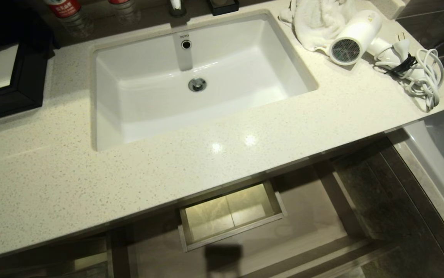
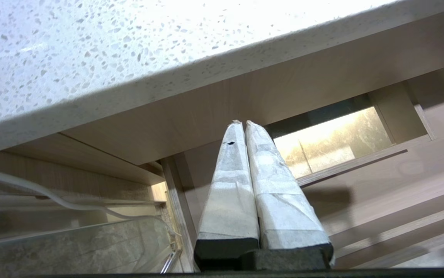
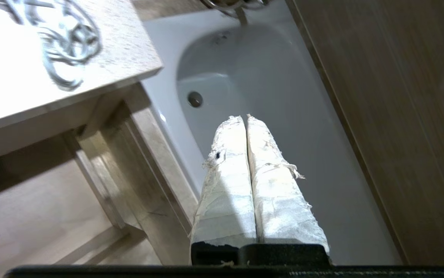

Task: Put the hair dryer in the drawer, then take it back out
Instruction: Pick up the hairdryer

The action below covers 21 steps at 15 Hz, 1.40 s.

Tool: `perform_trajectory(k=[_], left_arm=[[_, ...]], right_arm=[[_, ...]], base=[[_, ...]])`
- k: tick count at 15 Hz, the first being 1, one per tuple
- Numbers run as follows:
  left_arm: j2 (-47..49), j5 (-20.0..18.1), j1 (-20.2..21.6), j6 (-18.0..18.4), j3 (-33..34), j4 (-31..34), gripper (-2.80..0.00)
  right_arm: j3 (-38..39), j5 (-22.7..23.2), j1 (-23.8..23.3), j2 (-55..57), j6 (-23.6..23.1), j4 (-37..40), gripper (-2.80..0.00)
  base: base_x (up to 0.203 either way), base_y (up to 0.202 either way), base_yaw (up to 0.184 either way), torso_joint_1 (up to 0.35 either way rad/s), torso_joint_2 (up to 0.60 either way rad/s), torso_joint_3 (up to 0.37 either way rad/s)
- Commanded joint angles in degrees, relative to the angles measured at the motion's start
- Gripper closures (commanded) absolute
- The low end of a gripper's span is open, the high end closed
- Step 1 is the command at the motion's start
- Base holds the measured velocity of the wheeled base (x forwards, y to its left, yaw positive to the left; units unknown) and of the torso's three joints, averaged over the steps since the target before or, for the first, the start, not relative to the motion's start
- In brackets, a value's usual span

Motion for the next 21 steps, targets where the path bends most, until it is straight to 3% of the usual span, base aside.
perform_trajectory(k=[1,3,4,5,8,11,14,17,21], left_arm=[[0.0,0.01,0.02,-0.01,0.0,-0.01,0.0],[0.0,0.01,0.02,-0.01,0.0,-0.01,0.0],[0.0,0.01,0.02,-0.01,0.0,-0.01,0.0],[0.0,0.01,-0.05,-0.01,0.0,-0.01,0.0],[0.0,0.01,0.02,-0.01,0.0,-0.01,0.0],[0.0,0.01,0.02,-0.01,0.0,-0.01,0.0],[0.0,0.01,0.02,-0.01,0.0,-0.01,0.0],[0.0,0.01,-0.04,-0.01,0.0,0.0,0.0],[0.0,0.01,0.02,-0.01,0.01,-0.01,0.0]], right_arm=[[-4.79,-2.76,-0.03,6.54,0.14,3.79,0.0],[-8.44,-0.74,0.62,9.65,0.69,8.88,0.0],[-9.8,3.63,0.76,11.03,0.78,10.34,-2.8],[-11.05,7.11,0.81,12.92,0.48,12.41,-2.8],[-19.42,10.03,0.77,20.87,-3.12,19.4,-2.8],[-26.62,15.73,0.41,27.51,-7.43,20.86,-2.8],[-31.07,27.19,-2.46,32.97,-16.02,21.29,-2.8],[-36.17,38.42,-4.7,38.49,-23.69,27.54,-2.8],[-40.21,46.65,-5.22,43.89,-34.3,34.76,-2.8]], base=[[0.0,0.0,0.0,0.051,-0.03,0.022],[0.0,0.0,0.0,0.0,0.0,0.0],[0.0,0.0,0.0,0.0,0.0,0.0],[0.0,0.0,0.0,0.0,0.0,0.0],[0.0,0.0,0.0,0.0,0.0,0.0],[0.0,0.0,0.0,0.0,0.0,0.0],[0.0,0.0,0.0,0.0,0.0,0.0],[0.0,0.0,0.0,0.0,0.0,0.0],[0.0,0.0,0.0,0.0,0.0,0.0]])
